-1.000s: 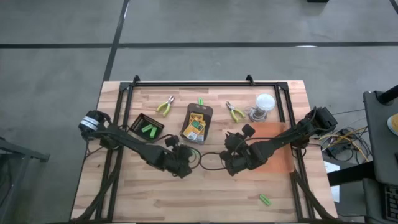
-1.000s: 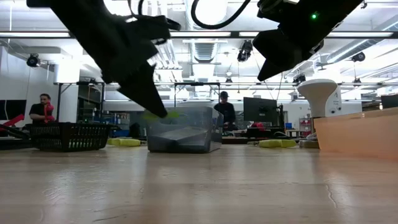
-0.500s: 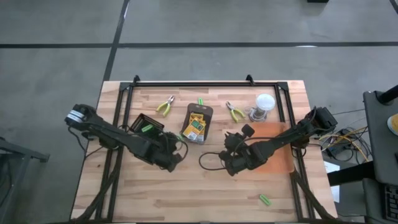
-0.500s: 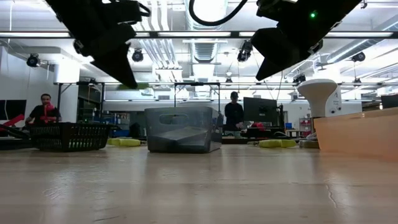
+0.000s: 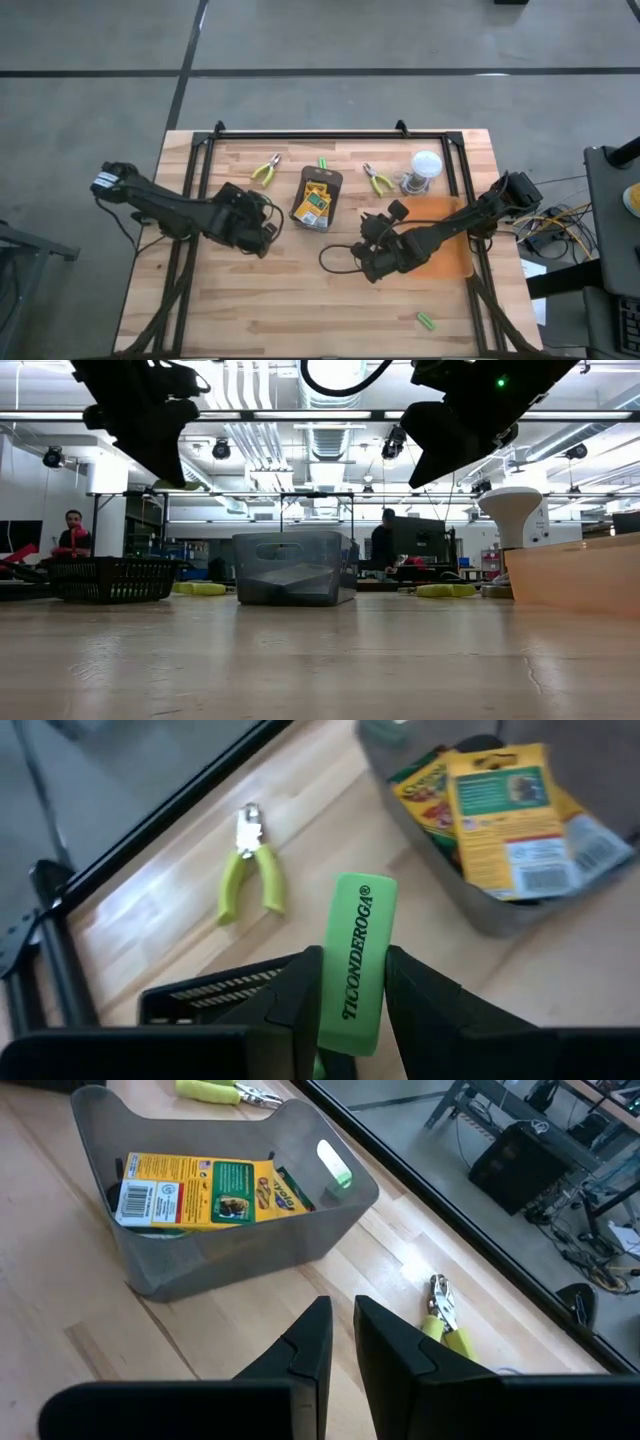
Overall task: Pick & Place School Supplies
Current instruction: Put the middle light green eraser into the black bin
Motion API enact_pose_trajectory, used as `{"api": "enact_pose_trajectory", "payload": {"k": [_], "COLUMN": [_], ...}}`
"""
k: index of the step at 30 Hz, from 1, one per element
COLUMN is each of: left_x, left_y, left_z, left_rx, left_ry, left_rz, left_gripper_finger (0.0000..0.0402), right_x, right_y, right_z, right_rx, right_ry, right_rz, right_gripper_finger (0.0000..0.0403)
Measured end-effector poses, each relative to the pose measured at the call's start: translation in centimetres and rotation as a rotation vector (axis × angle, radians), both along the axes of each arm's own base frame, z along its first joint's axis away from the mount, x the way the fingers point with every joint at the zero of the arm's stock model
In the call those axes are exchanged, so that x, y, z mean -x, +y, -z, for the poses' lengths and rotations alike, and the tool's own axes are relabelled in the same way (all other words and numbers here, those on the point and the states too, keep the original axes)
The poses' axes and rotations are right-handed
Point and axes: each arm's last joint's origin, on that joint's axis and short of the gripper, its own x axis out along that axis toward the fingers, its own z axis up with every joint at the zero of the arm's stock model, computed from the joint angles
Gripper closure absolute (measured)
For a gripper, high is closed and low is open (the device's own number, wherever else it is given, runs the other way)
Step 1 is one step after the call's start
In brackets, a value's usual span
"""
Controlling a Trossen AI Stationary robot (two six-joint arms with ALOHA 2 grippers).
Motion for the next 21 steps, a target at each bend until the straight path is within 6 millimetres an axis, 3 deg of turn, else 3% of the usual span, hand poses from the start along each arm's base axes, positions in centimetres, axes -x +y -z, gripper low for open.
{"api": "enact_pose_trajectory", "payload": {"k": [11,21], "left_x": [0.2,1.2], "left_y": [2.8,5.2], "left_z": [0.3,2.9], "left_rx": [0.023,0.144], "left_ry": [0.07,0.133], "left_rz": [-0.13,-0.31], "left_gripper_finger": [0.0293,0.0293], "right_x": [0.0,0.0], "right_y": [0.0,0.0], "right_z": [0.0,0.0], "right_rx": [0.0,0.0], "right_ry": [0.0,-0.001], "right_rz": [0.0,0.0], "right_gripper_finger": [0.036,0.036]}}
